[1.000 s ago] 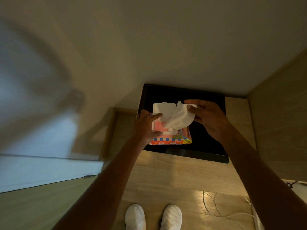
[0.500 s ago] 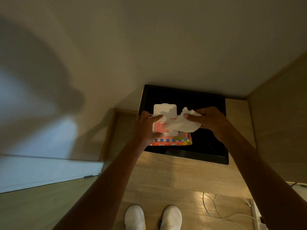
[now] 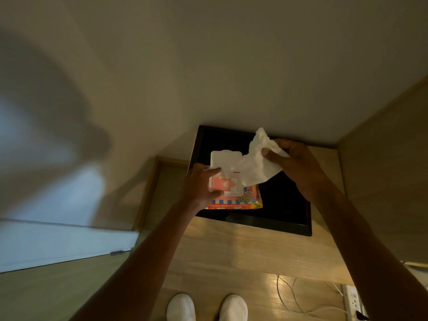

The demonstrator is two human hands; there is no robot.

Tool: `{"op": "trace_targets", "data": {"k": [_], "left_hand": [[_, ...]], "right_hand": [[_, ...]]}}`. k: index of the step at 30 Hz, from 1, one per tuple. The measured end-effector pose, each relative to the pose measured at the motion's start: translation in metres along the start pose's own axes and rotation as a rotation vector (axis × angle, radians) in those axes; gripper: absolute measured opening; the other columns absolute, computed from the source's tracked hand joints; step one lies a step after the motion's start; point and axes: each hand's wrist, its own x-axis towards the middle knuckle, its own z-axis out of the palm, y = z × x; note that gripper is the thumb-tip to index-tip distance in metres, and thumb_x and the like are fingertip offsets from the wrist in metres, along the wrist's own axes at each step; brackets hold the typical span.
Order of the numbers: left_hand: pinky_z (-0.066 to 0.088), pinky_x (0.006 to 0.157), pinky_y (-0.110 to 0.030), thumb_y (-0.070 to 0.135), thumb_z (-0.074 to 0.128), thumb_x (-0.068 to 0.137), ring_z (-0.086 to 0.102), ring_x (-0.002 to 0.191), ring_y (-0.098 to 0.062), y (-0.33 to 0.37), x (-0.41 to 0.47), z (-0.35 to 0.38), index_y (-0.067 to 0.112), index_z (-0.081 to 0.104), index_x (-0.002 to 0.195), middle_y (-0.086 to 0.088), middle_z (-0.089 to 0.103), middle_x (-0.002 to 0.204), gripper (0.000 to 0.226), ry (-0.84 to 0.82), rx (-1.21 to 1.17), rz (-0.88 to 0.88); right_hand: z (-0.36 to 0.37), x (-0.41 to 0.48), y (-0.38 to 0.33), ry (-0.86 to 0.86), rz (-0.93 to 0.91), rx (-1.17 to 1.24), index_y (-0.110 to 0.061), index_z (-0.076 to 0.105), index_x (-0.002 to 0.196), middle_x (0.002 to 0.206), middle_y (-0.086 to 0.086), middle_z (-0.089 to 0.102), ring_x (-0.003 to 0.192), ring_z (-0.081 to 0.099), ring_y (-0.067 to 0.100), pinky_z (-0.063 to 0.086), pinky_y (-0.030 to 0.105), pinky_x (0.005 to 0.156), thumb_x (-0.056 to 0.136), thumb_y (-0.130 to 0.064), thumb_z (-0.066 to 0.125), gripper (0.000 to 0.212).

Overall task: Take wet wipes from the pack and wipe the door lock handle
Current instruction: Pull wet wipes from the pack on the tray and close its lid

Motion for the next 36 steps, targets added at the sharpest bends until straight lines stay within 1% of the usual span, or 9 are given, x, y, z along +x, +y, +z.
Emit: {"op": "trace_targets", "data": {"k": [2, 6, 11, 16, 21, 27, 31, 34, 36], "left_hand": [[0.049, 0.090, -0.027, 0.032, 0.076, 0.076, 0.055, 0.111, -0.018, 0.003, 0.001, -0.004, 0.027, 0.057, 0.127, -0.004, 0.054, 0.125, 0.055, 0.065, -0.081, 0.026], [0.043, 0.074, 0.000, 0.024, 0.072, 0.082, 0.061, 0.098, -0.006, 0.022, 0.001, -0.022, 0.026, 0.068, 0.110, 0.004, 0.066, 0.111, 0.029, 0.121, -0.466, 0.007], [0.051, 0.070, -0.005, 0.015, 0.076, 0.078, 0.064, 0.095, -0.001, 0.050, 0.003, -0.042, 0.025, 0.062, 0.121, 0.003, 0.068, 0.110, 0.046, -0.128, -0.725, 0.020], [0.052, 0.073, -0.010, 0.027, 0.079, 0.075, 0.067, 0.081, 0.002, 0.053, 0.004, -0.031, 0.021, 0.071, 0.107, 0.007, 0.074, 0.091, 0.034, -0.070, -0.636, 0.103], [0.049, 0.064, -0.013, 0.023, 0.076, 0.077, 0.065, 0.068, 0.001, 0.049, 0.002, -0.020, 0.019, 0.077, 0.086, 0.014, 0.072, 0.077, 0.010, 0.047, -0.619, 0.131], [0.052, 0.071, -0.010, 0.037, 0.084, 0.066, 0.065, 0.079, 0.005, 0.054, 0.001, -0.023, 0.024, 0.072, 0.097, 0.014, 0.072, 0.089, 0.036, 0.014, -0.594, 0.101], [0.054, 0.072, -0.015, 0.034, 0.081, 0.070, 0.067, 0.078, 0.002, 0.056, 0.001, -0.020, 0.021, 0.075, 0.093, 0.016, 0.072, 0.084, 0.027, 0.046, -0.573, 0.105], [0.054, 0.077, -0.017, 0.029, 0.077, 0.076, 0.067, 0.075, 0.001, 0.058, -0.001, -0.021, 0.016, 0.077, 0.092, 0.006, 0.076, 0.088, 0.021, 0.082, -0.562, 0.096], [0.051, 0.078, -0.011, 0.026, 0.075, 0.079, 0.066, 0.075, 0.006, 0.059, -0.004, -0.022, 0.015, 0.076, 0.093, 0.003, 0.076, 0.092, 0.018, 0.091, -0.555, 0.078]], "right_hand": [[0.002, -0.001, 0.003, 0.005, 0.009, 0.026, -0.026, 0.070, 0.094, 0.091, -0.007, 0.071, 0.073, 0.067, -0.002, 0.051, 0.011, 0.065, 0.085, -0.023, 0.068, 0.009], [0.005, -0.003, 0.009, -0.013, 0.024, 0.060, -0.027, 0.072, 0.092, 0.094, -0.003, 0.073, 0.085, 0.069, 0.012, 0.053, 0.024, 0.073, 0.083, -0.026, 0.070, 0.009], [0.006, -0.004, 0.012, -0.058, 0.019, 0.106, -0.028, 0.072, 0.092, 0.099, 0.000, 0.073, 0.093, 0.068, 0.019, 0.055, 0.035, 0.083, 0.084, -0.025, 0.068, 0.010], [0.006, -0.005, 0.015, -0.125, 0.037, 0.144, -0.023, 0.070, 0.103, 0.104, 0.002, 0.072, 0.097, 0.068, 0.021, 0.054, 0.035, 0.083, 0.087, -0.023, 0.064, 0.017], [0.004, -0.004, 0.018, -0.159, 0.056, 0.182, -0.017, 0.067, 0.114, 0.109, 0.006, 0.071, 0.100, 0.068, 0.022, 0.052, 0.032, 0.080, 0.091, -0.020, 0.059, 0.024], [0.006, -0.005, 0.019, -0.208, 0.101, 0.234, -0.014, 0.066, 0.112, 0.106, 0.006, 0.072, 0.094, 0.069, 0.021, 0.054, 0.029, 0.072, 0.095, -0.020, 0.053, 0.023], [0.010, -0.005, 0.020, -0.218, 0.145, 0.270, -0.013, 0.065, 0.112, 0.102, 0.003, 0.072, 0.089, 0.070, 0.016, 0.055, 0.024, 0.065, 0.096, -0.020, 0.051, 0.022], [0.011, -0.004, 0.021, -0.196, 0.156, 0.256, -0.016, 0.065, 0.108, 0.098, 0.000, 0.072, 0.086, 0.069, 0.014, 0.055, 0.023, 0.063, 0.096, -0.021, 0.051, 0.019], [0.010, -0.003, 0.020, -0.172, 0.148, 0.222, -0.016, 0.064, 0.109, 0.099, 0.000, 0.070, 0.086, 0.069, 0.014, 0.055, 0.023, 0.063, 0.095, -0.023, 0.052, 0.019]]}}
